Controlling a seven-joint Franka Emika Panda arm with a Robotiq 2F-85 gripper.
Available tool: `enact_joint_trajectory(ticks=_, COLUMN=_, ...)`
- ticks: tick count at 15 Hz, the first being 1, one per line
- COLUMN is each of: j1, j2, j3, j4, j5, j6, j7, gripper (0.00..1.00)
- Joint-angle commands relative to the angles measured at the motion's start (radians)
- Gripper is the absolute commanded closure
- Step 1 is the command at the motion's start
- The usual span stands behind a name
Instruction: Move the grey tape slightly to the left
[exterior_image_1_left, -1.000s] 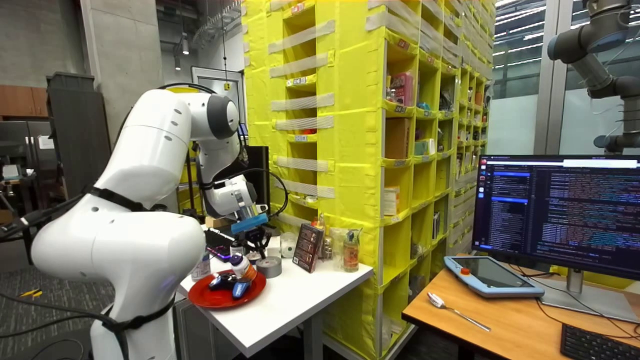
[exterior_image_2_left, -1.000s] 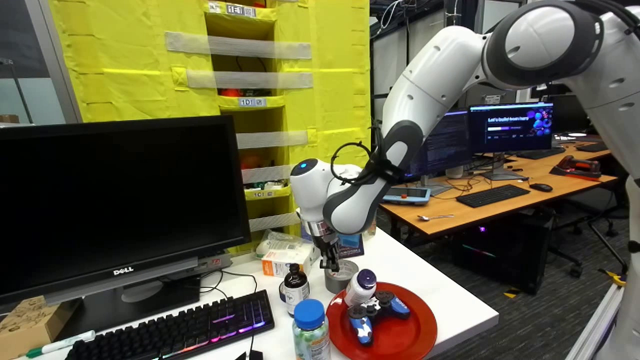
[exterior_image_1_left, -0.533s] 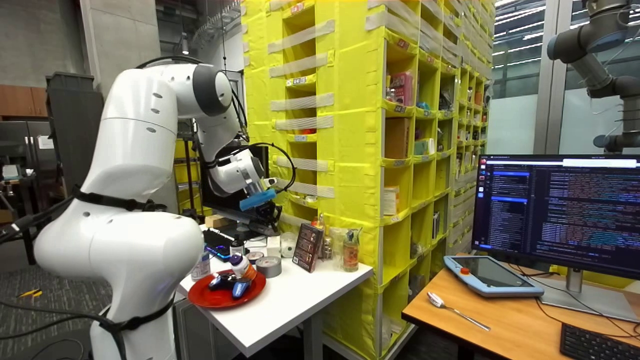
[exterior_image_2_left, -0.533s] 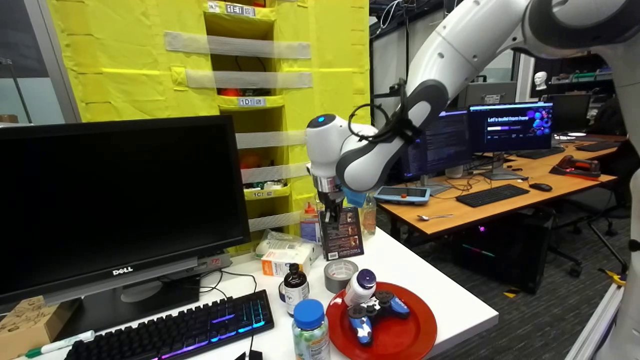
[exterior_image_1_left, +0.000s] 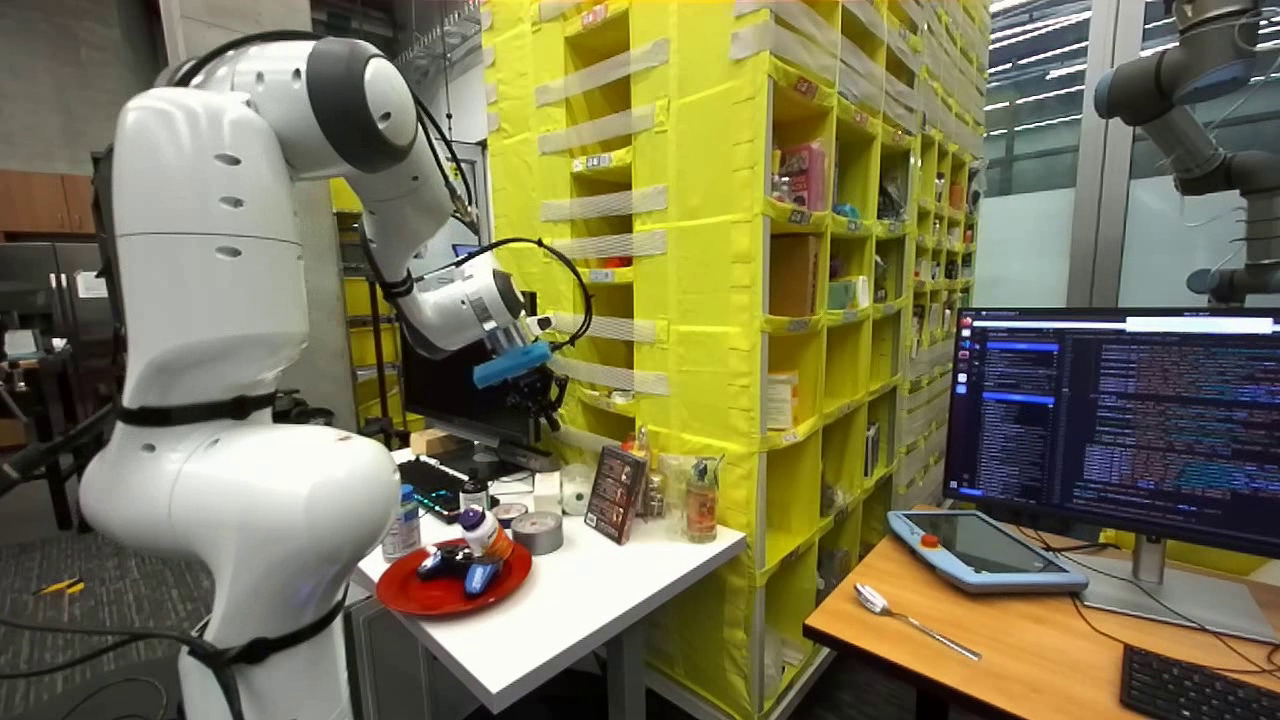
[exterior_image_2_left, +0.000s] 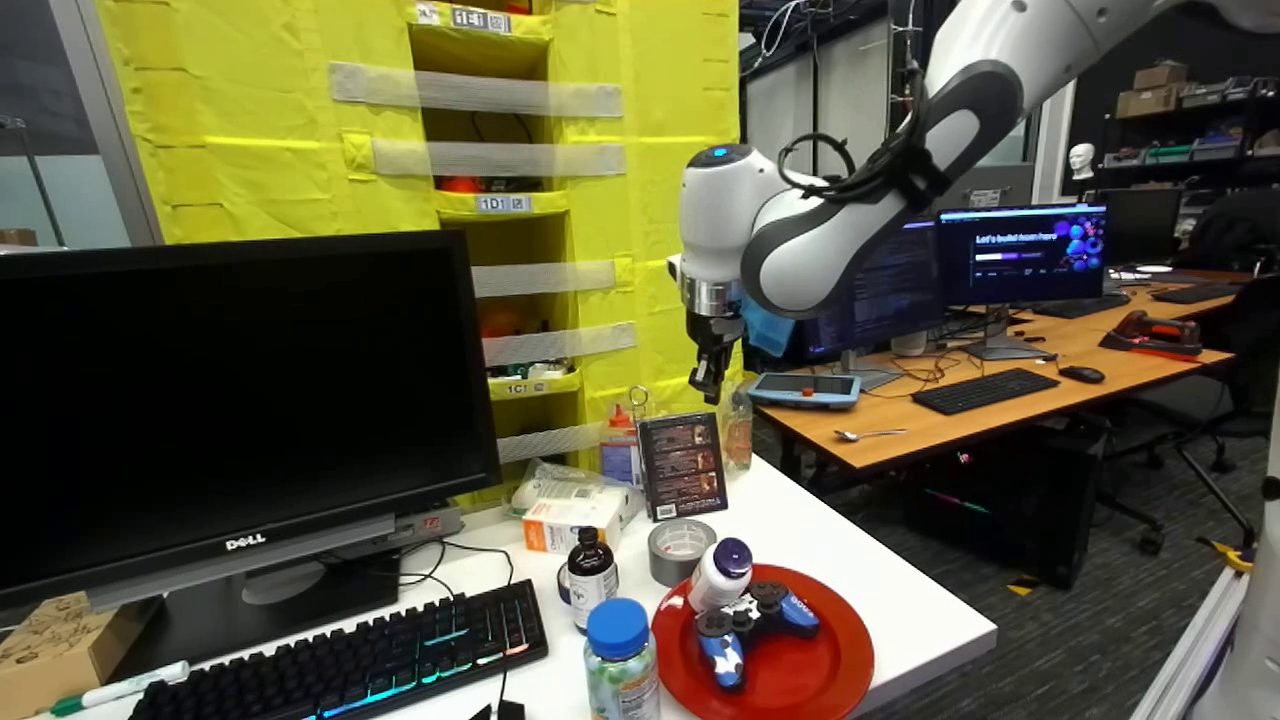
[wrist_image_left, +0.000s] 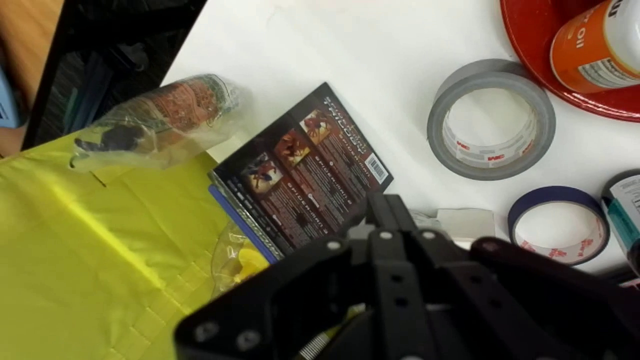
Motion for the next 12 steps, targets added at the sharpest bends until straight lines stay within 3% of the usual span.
enact_joint_trajectory(ticks=1, j1=-0.06, j2=-0.115, j3=0.023, j4=-0.124, j5=0.052, j6=0.046, j7=-0.011, gripper=0.72)
enact_joint_trajectory(ticks=6, j1=-0.116, j2=-0.199, j3=0.014, j4=-0.23, j5=0.173, j6=0.085, j7=-0.036, gripper=0.42)
enact_joint_trajectory(ticks=7, j1=-0.12, j2=-0.137, j3=0.036, j4=-0.17, j5=0.138, j6=0.061, j7=-0.017, gripper=0.35)
enact_joint_trajectory(ticks=8, j1=-0.128, j2=-0.145, j3=0.037, j4=-0.18, j5=0.143, j6=0.063, j7=-0.021, gripper=0.52)
enact_joint_trajectory(ticks=11, j1=-0.13, j2=-0.142, j3=0.044, j4=-0.178, j5=0.142, j6=0.063, j7=-0.02, gripper=0.35)
enact_joint_trajectory(ticks=12, j1=-0.129, j2=-0.14, j3=0.047, j4=-0.178, j5=0.142, j6=0.063, j7=-0.02, gripper=0.35)
